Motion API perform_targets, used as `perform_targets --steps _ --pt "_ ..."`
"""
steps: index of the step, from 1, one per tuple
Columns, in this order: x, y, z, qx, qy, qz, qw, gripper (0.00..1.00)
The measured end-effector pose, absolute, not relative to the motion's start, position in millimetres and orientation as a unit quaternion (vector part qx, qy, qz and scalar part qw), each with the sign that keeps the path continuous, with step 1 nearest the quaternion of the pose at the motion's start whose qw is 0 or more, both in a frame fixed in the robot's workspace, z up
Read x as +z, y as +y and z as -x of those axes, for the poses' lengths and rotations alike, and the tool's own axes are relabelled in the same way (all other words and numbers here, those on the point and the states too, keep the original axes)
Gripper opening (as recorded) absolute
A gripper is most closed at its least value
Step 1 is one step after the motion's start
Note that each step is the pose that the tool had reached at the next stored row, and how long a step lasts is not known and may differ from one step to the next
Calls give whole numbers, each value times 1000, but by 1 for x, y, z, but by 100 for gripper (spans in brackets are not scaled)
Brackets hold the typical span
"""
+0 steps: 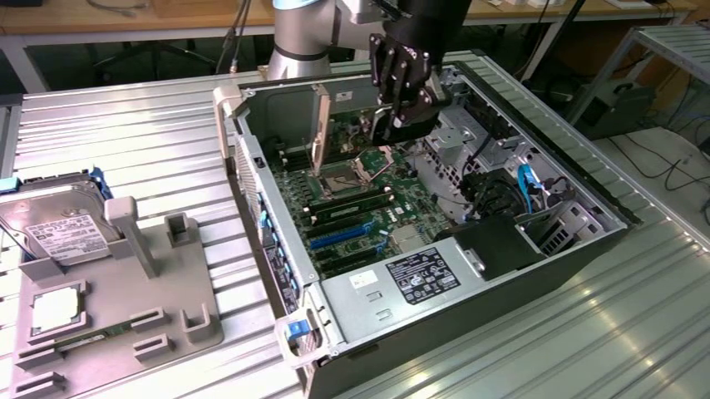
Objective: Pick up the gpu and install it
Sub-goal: 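Insert the gpu into the slot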
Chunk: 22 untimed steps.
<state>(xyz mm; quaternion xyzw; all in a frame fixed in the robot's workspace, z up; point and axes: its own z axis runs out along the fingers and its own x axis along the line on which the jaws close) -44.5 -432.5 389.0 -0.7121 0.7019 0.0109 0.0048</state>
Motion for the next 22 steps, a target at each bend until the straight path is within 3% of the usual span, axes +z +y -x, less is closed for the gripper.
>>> perform_targets --steps 22 --pt "372 -432 45 11 702 712 5 28"
